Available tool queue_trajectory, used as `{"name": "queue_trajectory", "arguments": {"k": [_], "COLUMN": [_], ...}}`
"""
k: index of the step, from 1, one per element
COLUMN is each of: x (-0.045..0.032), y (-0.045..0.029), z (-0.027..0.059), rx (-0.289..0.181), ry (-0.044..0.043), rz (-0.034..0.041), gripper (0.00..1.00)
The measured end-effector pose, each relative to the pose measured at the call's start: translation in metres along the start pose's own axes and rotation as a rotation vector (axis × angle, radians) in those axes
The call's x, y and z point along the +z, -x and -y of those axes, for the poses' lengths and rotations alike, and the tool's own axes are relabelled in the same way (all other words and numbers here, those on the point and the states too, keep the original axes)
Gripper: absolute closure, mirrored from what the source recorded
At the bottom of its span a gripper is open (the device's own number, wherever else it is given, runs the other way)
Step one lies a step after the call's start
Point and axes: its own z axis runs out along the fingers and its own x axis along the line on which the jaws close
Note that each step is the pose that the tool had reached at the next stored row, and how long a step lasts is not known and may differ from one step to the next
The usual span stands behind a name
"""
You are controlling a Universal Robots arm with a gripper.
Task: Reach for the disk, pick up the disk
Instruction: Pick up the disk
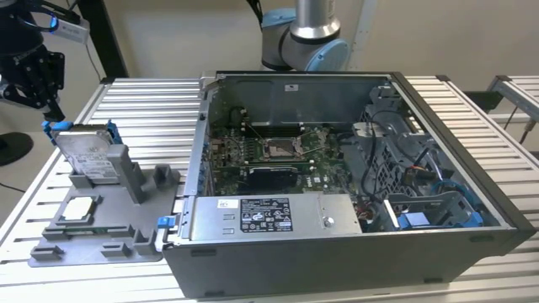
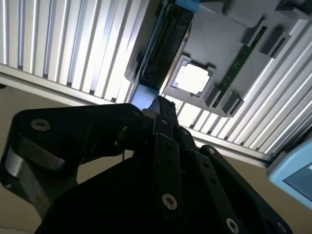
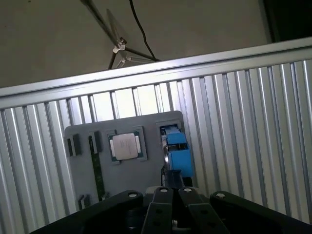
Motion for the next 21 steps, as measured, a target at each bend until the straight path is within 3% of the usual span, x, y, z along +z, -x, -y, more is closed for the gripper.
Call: {"name": "queue_trajectory", "arguments": {"k": [1,15,21], "x": [0.0000,0.0002,0.0062], "y": [0.0000,0.0001,0.0049], "z": [0.0000,0.0001,-0.0015], "rx": [0.000,-0.001,-0.024], "ry": [0.0000,-0.0001,-0.0099], "rz": [0.0000,0.0000,-0.0009], "gripper": [0.00,0.00,0.00]}}
